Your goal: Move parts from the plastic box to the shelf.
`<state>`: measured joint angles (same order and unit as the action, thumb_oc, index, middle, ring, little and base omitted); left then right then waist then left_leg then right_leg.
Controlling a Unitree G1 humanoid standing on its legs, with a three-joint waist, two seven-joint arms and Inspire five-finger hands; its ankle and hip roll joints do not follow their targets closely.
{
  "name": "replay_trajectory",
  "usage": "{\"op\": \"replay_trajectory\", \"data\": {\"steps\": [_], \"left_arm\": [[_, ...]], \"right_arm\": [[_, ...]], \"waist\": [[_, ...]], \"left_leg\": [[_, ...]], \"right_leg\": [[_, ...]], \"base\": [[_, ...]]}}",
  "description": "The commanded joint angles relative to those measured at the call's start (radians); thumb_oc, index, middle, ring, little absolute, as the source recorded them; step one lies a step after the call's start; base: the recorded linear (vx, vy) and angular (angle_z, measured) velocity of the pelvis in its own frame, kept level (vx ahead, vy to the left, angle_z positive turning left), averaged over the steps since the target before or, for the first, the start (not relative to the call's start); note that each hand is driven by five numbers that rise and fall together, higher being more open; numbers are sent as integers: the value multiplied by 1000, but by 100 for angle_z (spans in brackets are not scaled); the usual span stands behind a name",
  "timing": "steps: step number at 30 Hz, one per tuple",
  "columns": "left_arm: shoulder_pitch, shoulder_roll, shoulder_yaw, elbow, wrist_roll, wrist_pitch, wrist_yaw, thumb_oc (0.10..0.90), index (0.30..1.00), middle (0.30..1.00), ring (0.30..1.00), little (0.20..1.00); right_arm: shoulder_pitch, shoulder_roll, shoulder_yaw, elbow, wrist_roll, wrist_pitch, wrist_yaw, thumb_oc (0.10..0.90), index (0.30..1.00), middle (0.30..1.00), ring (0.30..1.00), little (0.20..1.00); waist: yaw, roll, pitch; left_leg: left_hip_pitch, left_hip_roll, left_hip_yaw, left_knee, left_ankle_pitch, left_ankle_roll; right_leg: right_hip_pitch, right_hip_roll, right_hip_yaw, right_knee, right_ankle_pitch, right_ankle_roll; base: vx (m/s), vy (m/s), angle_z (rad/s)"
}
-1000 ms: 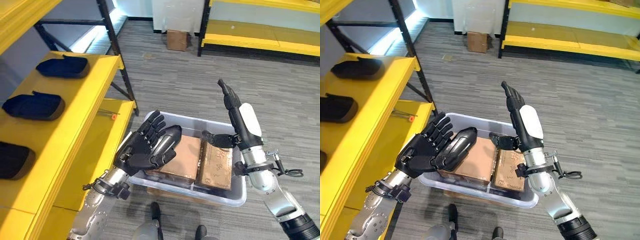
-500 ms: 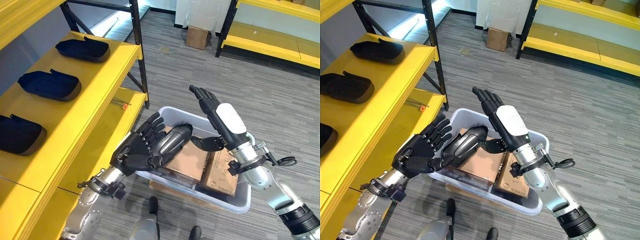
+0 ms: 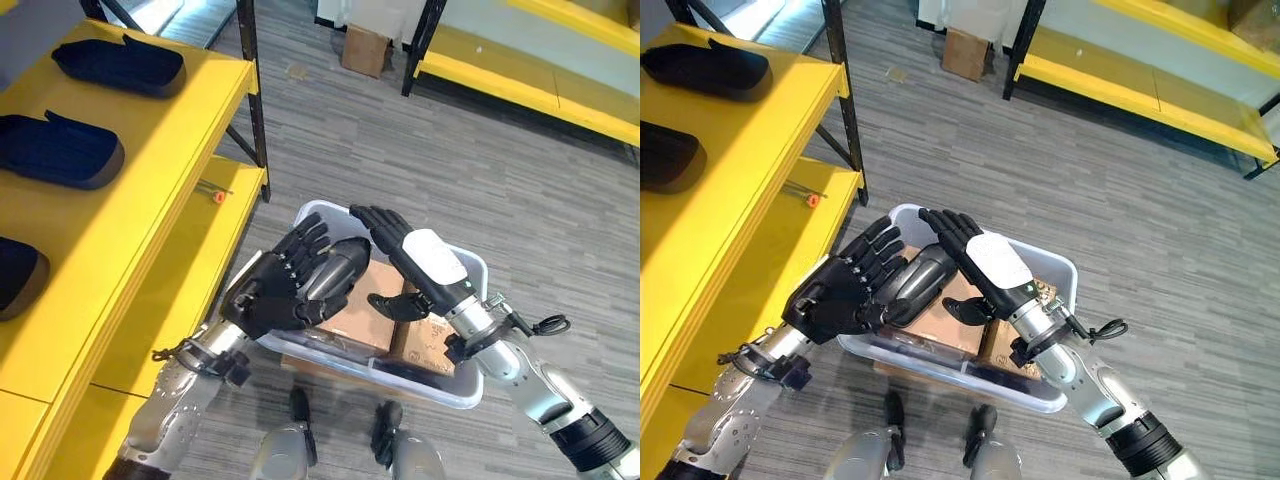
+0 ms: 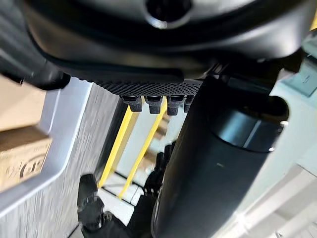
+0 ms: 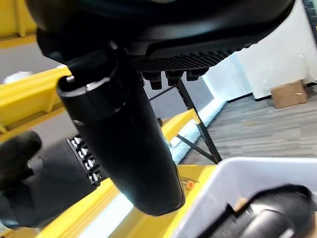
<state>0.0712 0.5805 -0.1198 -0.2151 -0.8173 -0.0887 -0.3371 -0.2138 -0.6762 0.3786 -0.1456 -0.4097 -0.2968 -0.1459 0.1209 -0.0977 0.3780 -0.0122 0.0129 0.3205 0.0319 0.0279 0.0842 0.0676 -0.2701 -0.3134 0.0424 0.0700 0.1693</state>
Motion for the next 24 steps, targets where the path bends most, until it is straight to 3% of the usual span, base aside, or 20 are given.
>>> {"op": "replay_trajectory", "data": {"steps": [1,9,16,24], "left_arm": [[-23,-33,-6,-93,-21,-120,-37,900,1000,1000,1000,1000],[13,-49,25,-114,-44,-94,-66,900,1000,1000,1000,1000],[22,-43,19,-118,-40,-86,-44,900,1000,1000,1000,1000],[0,-13,17,-121,-40,-53,-63,900,1000,1000,1000,1000]], "right_arm": [[-75,-44,-50,-58,87,-35,-43,900,1000,1000,1000,1000],[-37,-43,-63,-67,58,-19,-1,900,1000,1000,1000,1000],[-44,-51,-52,-44,31,-43,7,900,1000,1000,1000,1000],[-181,-84,-18,-10,-22,-38,10,900,1000,1000,1000,1000]], "waist": [[6,33,-142],[14,35,-146],[25,28,-149],[71,21,-118]], "left_leg": [[20,126,-87,-92,36,-150],[25,128,-100,-99,37,-157],[22,130,-119,-93,31,-155],[-62,128,-184,-27,34,-163]], "right_leg": [[49,46,-41,-32,-36,25],[74,54,-47,-58,-45,10],[80,61,-47,-40,-66,3],[74,81,-55,13,-111,-26]], "base": [[0,0,0],[41,-18,-3],[67,-25,2],[46,-53,15]]}}
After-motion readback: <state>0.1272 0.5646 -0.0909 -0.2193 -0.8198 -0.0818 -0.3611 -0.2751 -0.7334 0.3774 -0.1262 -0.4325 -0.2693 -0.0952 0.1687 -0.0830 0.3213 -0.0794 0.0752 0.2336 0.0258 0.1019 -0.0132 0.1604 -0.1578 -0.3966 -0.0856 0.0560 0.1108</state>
